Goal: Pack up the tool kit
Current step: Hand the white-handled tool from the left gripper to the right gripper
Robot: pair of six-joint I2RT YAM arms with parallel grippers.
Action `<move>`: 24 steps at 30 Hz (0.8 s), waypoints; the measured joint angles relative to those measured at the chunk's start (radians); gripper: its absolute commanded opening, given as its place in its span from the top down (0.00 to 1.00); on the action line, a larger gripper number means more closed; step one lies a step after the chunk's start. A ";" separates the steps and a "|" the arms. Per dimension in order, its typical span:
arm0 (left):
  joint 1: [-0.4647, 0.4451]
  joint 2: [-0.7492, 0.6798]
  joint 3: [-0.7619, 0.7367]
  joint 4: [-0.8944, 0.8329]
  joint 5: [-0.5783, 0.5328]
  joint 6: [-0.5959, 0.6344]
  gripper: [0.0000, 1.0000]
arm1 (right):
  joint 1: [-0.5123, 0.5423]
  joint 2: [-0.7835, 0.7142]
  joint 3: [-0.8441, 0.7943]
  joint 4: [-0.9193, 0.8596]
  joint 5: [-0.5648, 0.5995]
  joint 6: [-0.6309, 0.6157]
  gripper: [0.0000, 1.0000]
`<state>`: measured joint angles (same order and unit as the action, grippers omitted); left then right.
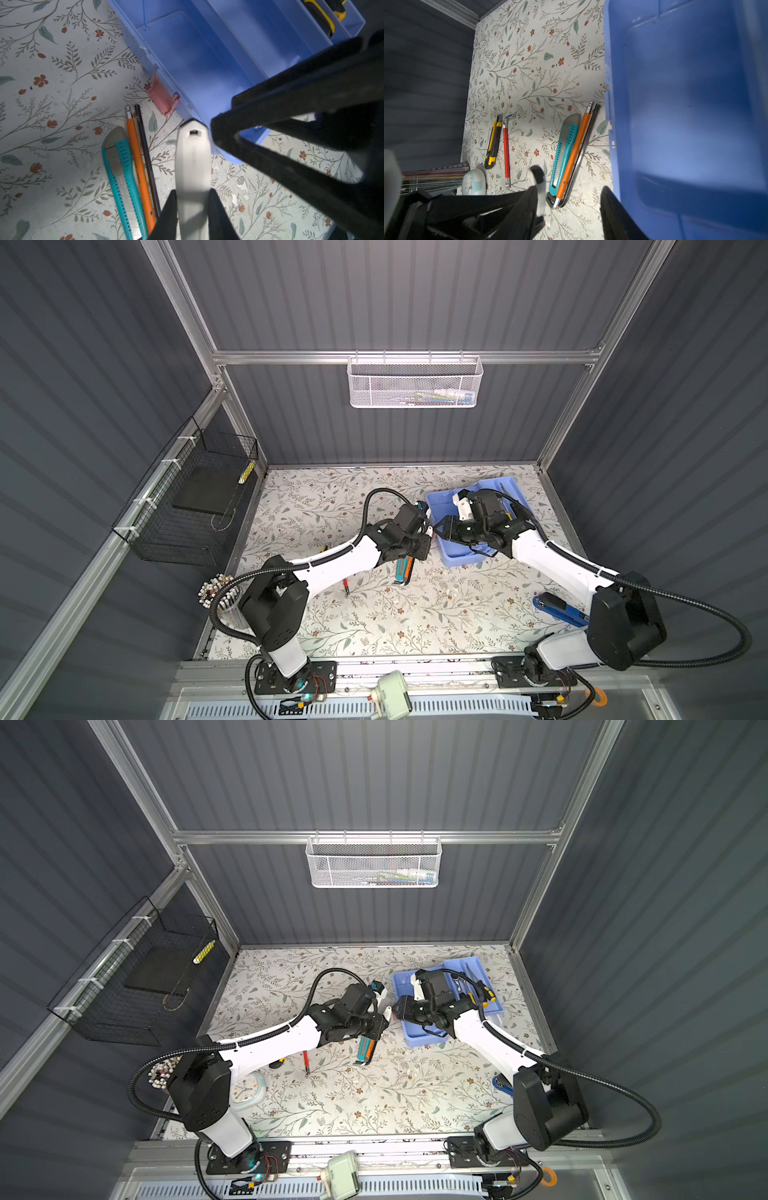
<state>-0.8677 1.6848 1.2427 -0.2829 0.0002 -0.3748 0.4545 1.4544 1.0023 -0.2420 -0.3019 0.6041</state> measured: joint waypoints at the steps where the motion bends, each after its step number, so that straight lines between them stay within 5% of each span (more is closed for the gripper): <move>1: 0.000 0.000 0.000 0.001 0.003 -0.002 0.83 | 0.003 0.002 0.000 0.008 -0.005 0.004 0.51; 10: 0.006 -0.007 0.000 0.066 0.041 -0.014 0.83 | 0.018 0.011 0.000 0.054 -0.054 0.037 0.57; 24: 0.019 -0.027 -0.046 0.149 0.090 -0.061 0.79 | 0.019 0.022 -0.008 0.116 -0.088 0.089 0.89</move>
<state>-0.8486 1.6581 1.1965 -0.1337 0.0902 -0.4358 0.4740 1.4765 0.9947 -0.1261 -0.3901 0.6926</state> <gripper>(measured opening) 0.237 0.144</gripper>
